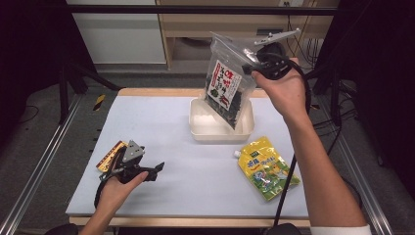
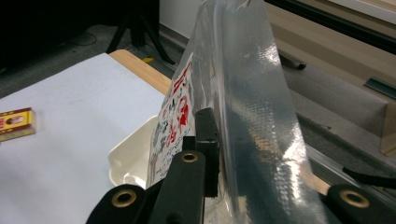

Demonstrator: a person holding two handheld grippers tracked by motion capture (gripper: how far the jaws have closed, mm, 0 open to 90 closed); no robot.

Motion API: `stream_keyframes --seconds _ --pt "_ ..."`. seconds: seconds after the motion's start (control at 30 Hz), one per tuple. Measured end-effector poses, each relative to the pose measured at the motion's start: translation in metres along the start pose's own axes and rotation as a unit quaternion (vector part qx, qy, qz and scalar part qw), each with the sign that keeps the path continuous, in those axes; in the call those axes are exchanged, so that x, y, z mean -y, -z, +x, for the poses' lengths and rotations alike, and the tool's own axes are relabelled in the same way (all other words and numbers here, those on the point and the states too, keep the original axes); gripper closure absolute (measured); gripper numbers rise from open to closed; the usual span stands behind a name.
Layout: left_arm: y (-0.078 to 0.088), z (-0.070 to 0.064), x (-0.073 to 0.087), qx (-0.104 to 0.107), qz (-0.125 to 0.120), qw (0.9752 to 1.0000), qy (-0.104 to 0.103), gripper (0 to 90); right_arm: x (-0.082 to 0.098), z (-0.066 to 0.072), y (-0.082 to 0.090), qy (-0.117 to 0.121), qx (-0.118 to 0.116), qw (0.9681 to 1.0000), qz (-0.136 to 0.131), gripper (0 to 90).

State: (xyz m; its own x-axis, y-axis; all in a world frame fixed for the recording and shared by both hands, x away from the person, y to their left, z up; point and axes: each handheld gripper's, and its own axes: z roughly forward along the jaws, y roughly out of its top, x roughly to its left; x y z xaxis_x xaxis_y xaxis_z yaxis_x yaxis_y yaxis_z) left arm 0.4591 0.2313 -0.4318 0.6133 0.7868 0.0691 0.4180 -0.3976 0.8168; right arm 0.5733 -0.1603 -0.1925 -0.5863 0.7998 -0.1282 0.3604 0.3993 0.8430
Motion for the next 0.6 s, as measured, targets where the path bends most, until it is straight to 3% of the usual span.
stream_keyframes --seconds 0.2,0.6 --pt "-0.005 -0.002 0.009 0.002 0.019 0.9998 0.0 7.3 -0.004 0.003 -0.017 0.001 0.003 1.0 -0.003 87.1" --pt "-0.007 -0.002 0.01 0.005 0.024 0.9997 0.001 7.3 -0.004 0.006 -0.049 0.013 -0.002 0.9999 -0.001 87.1"
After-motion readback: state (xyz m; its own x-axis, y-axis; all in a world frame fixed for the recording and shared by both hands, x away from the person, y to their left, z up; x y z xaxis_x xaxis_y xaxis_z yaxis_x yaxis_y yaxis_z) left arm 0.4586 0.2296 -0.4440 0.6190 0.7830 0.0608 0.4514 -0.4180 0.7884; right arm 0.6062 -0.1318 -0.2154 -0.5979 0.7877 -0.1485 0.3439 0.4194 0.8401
